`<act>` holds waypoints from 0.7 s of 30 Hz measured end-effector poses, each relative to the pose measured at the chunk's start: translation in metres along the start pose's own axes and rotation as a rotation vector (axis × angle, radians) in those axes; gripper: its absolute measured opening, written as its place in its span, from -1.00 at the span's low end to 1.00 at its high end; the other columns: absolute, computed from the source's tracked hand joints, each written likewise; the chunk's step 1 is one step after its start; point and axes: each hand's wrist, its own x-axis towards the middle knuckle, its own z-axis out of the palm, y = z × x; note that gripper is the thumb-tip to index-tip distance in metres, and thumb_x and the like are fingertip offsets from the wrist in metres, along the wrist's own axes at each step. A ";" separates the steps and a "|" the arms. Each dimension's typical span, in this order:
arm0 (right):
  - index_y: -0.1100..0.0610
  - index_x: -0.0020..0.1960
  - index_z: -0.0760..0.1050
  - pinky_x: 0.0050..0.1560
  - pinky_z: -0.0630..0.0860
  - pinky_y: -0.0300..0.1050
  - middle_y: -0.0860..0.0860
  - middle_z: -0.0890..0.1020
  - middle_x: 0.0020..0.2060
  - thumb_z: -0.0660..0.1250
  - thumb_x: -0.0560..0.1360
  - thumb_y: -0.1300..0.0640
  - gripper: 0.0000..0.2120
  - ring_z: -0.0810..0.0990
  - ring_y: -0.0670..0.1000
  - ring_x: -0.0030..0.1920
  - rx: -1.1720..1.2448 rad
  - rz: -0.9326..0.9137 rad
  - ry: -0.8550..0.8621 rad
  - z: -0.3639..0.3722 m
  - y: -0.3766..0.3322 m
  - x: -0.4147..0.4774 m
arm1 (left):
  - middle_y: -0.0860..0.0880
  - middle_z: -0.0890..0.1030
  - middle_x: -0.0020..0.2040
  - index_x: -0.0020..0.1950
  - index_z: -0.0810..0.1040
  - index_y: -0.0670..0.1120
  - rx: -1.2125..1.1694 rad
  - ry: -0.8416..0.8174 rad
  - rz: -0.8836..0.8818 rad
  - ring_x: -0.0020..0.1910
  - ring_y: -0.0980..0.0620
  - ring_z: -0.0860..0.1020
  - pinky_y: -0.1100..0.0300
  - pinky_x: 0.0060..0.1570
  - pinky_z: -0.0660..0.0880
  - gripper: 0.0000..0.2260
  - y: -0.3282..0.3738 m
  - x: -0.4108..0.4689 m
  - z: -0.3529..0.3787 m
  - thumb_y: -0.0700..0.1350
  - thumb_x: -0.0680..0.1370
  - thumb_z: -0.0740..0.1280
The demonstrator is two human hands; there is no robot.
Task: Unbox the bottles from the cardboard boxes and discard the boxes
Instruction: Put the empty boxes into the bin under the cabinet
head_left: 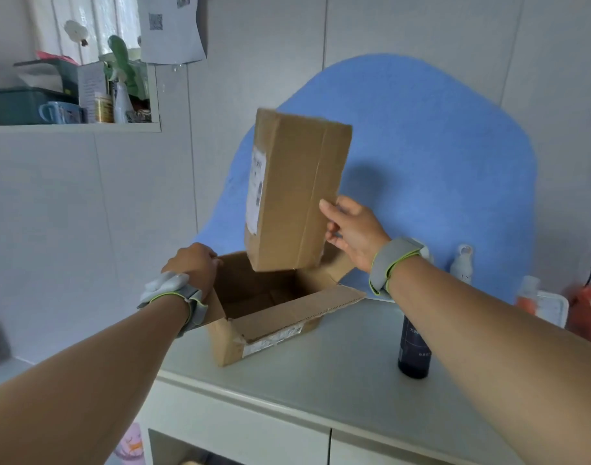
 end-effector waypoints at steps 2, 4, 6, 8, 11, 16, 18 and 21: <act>0.12 -0.15 0.50 -0.22 0.44 -0.17 -0.06 0.42 -0.35 0.34 0.56 0.22 -0.89 0.35 -0.08 -0.38 -0.271 -0.086 -0.008 -0.006 0.011 -0.002 | -0.08 0.65 0.06 0.06 0.66 0.09 -0.005 -0.023 0.000 -0.01 -0.14 0.61 0.14 -0.10 0.45 -0.84 0.000 -0.004 -0.003 0.03 0.56 0.32; 0.31 -0.09 0.53 -0.16 0.45 -0.12 0.03 0.44 -0.36 0.36 0.53 0.27 -0.91 0.41 -0.04 -0.38 -0.510 -0.176 -0.053 -0.010 0.020 -0.003 | -0.08 0.65 -0.01 -0.01 0.66 0.03 -0.003 -0.021 -0.034 -0.05 -0.15 0.61 0.15 -0.13 0.42 -0.86 0.006 -0.009 -0.004 -0.01 0.56 0.32; 0.30 -0.09 0.52 -0.14 0.42 -0.18 0.07 0.47 -0.35 0.40 0.50 0.25 -0.88 0.51 0.05 -0.34 -0.719 -0.240 -0.130 -0.009 0.026 -0.005 | -0.13 0.63 -0.12 -0.08 0.63 -0.09 -0.019 -0.020 -0.240 -0.11 -0.16 0.61 0.15 -0.15 0.37 -0.89 0.021 -0.006 -0.006 -0.16 0.54 0.30; 0.08 -0.19 0.49 -0.13 0.45 -0.20 -0.04 0.53 -0.37 0.41 0.49 0.17 -0.87 0.62 0.09 -0.26 -0.887 -0.275 -0.207 -0.005 0.032 -0.007 | -0.13 0.52 -0.33 -0.23 0.52 -0.20 0.041 -0.124 -0.507 -0.36 -0.11 0.47 0.18 -0.21 0.29 -0.91 0.029 -0.012 -0.010 -0.34 0.43 0.27; 0.15 -0.19 0.52 -0.05 0.51 -0.13 0.03 0.61 -0.32 0.42 0.49 0.16 -0.88 0.65 0.04 -0.27 -0.875 -0.270 -0.251 -0.005 0.039 -0.003 | -0.13 0.52 -0.28 -0.27 0.44 -0.30 0.088 -0.096 -0.513 -0.39 -0.17 0.41 0.16 -0.26 0.27 -0.92 0.027 -0.017 -0.008 -0.39 0.42 0.27; 0.43 -0.08 0.53 -0.12 0.56 -0.15 0.27 0.65 -0.23 0.43 0.48 0.20 -0.74 0.63 -0.05 -0.35 -0.775 -0.225 -0.261 -0.005 0.039 0.000 | -0.12 0.64 -0.10 -0.17 0.56 -0.20 -0.001 -0.044 -0.585 -0.24 -0.10 0.51 0.14 -0.10 0.37 -0.89 0.027 -0.004 -0.010 -0.23 0.55 0.31; 0.41 -0.10 0.49 -0.22 0.58 -0.29 0.15 0.62 -0.28 0.42 0.49 0.19 -0.74 0.65 -0.10 -0.36 -0.687 -0.171 -0.255 -0.002 0.041 -0.002 | -0.08 0.49 -0.33 -0.29 0.47 -0.10 0.022 0.028 -0.290 -0.31 -0.12 0.47 0.14 -0.19 0.36 -0.80 0.021 -0.005 -0.004 -0.14 0.54 0.28; 0.22 -0.25 0.40 -0.17 0.59 -0.09 0.09 0.55 -0.35 0.39 0.51 0.21 -0.77 0.68 0.05 -0.31 -0.681 -0.119 -0.235 -0.001 0.051 -0.002 | -0.08 0.51 -0.23 -0.21 0.51 0.00 0.021 0.014 -0.004 -0.24 -0.16 0.50 0.14 -0.22 0.37 -0.84 0.006 -0.010 -0.001 -0.05 0.56 0.25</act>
